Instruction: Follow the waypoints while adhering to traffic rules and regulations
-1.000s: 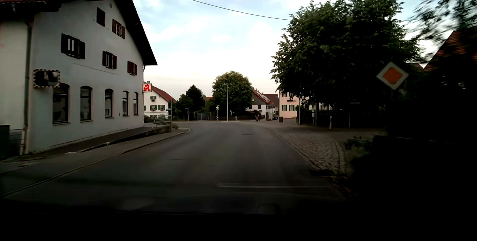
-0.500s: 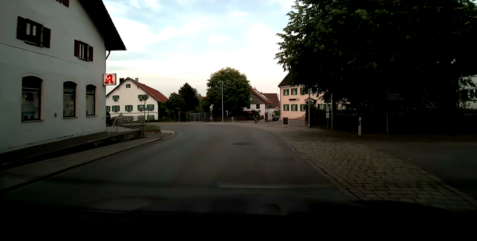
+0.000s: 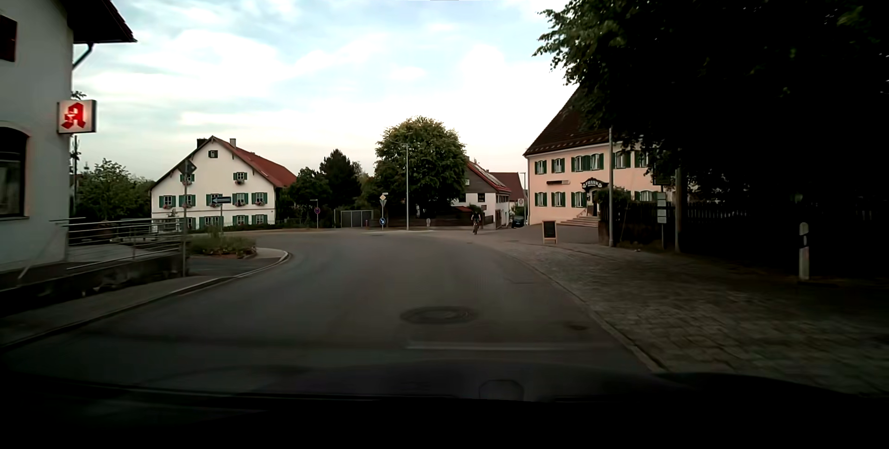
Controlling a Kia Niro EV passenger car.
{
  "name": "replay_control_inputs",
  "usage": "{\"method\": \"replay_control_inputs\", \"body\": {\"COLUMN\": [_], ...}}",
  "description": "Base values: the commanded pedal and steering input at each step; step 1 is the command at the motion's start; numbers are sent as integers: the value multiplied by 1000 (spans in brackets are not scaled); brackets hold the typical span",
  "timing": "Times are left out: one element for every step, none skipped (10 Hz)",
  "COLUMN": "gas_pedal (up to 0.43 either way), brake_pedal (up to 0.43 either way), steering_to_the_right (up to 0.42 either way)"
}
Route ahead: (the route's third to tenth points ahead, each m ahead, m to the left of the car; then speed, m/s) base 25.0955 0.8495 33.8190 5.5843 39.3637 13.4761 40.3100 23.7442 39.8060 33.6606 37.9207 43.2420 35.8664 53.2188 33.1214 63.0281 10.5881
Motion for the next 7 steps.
{"method": "replay_control_inputs", "body": {"gas_pedal": [0,0,0,0,0,0,0], "brake_pedal": [116,116,116,110,104,91,91], "steering_to_the_right": [-24,-31,-38,-40,-42,-45,-46]}}
